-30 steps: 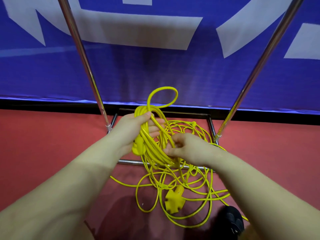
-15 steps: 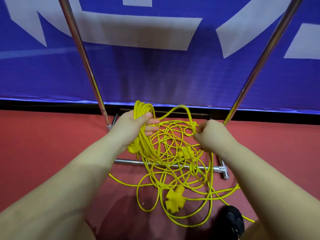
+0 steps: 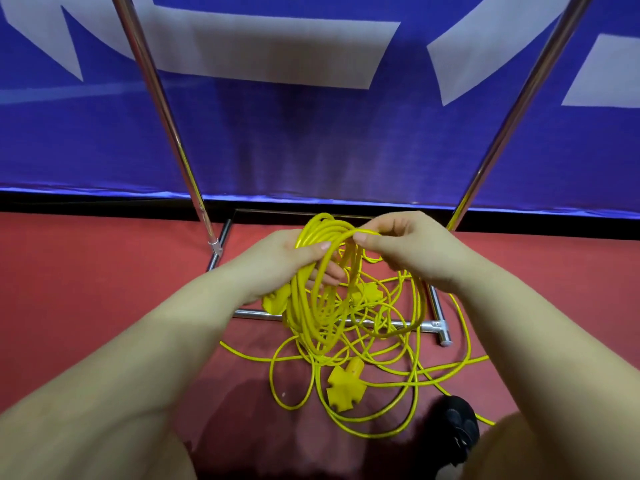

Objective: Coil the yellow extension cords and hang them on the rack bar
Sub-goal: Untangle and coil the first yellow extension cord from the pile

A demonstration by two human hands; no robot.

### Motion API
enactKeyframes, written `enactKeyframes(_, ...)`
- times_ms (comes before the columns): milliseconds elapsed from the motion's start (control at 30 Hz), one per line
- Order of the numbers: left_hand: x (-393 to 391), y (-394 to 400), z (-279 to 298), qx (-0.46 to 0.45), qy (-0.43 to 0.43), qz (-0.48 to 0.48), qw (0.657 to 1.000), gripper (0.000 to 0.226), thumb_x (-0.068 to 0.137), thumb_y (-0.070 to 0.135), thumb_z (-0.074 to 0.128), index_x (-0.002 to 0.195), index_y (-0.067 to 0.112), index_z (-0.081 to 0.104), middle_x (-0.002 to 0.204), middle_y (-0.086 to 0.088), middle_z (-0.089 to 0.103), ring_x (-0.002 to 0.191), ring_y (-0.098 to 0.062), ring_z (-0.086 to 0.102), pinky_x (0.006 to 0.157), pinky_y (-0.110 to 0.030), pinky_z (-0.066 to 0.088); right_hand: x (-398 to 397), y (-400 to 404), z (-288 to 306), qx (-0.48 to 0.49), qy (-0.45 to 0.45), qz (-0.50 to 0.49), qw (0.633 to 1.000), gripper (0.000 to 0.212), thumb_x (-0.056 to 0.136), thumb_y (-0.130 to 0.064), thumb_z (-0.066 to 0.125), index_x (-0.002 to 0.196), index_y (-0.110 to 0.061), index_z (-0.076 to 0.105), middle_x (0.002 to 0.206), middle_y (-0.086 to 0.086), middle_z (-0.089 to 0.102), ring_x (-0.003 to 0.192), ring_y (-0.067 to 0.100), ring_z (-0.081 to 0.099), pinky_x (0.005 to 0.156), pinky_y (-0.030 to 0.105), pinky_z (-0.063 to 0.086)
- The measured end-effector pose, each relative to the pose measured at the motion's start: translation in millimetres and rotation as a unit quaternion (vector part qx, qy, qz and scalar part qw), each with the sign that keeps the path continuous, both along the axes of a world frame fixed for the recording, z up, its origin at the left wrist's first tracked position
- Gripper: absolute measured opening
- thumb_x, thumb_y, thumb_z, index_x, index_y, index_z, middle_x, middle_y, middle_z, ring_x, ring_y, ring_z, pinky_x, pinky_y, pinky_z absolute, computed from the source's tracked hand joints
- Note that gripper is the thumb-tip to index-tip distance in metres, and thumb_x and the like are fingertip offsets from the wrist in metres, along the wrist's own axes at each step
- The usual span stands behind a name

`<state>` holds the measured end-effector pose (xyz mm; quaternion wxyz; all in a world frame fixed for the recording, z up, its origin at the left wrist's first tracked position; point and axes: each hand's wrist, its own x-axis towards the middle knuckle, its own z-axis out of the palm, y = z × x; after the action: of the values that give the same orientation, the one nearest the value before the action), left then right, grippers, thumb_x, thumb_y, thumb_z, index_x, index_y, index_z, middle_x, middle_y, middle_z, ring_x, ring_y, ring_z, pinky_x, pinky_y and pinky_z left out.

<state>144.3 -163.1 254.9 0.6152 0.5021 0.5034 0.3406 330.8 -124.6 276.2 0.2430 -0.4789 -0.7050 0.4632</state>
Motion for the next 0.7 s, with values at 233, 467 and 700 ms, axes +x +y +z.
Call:
enactKeyframes(233, -5, 6, -1, -0.007, -0.083, 0.055, 0.995, 0.020, 0.095, 0.023, 0.046, 0.081, 0.012, 0.055, 0.056, 0.004, 0.052, 0.047, -0.011, 0.051, 0.058, -0.029, 0.050, 9, 12, -16, -0.017, -0.071, -0.079, 0.994, 0.037, 0.074, -0.047, 0.072, 0.079, -0.014, 0.055, 0.064, 0.003, 0.063, 0.058, 0.017, 0.057, 0.062, 0.032, 0.044)
enactKeyframes(467, -14, 12, 4, -0.021, -0.092, 0.148, 0.984, 0.020, 0.097, 0.019, 0.044, 0.084, 0.009, 0.056, 0.051, 0.002, 0.060, 0.045, -0.011, 0.059, 0.050, -0.023, 0.054, 17, 17, -10, 0.025, 0.020, -0.146, 0.989, 0.014, 0.090, -0.022, 0.060, 0.077, -0.021, 0.054, 0.063, 0.002, 0.055, 0.057, 0.020, 0.045, 0.059, 0.032, 0.038)
enactKeyframes(700, -9, 6, 2, -0.078, -0.096, 0.049, 0.991, 0.028, 0.097, 0.024, 0.040, 0.096, 0.004, 0.059, 0.081, -0.012, 0.074, 0.074, -0.021, 0.072, 0.073, -0.035, 0.057, 22, 19, -6, 0.087, -0.101, -0.079, 0.988, 0.012, 0.091, -0.023, 0.058, 0.079, -0.023, 0.059, 0.070, 0.003, 0.052, 0.053, 0.013, 0.037, 0.050, 0.025, 0.033)
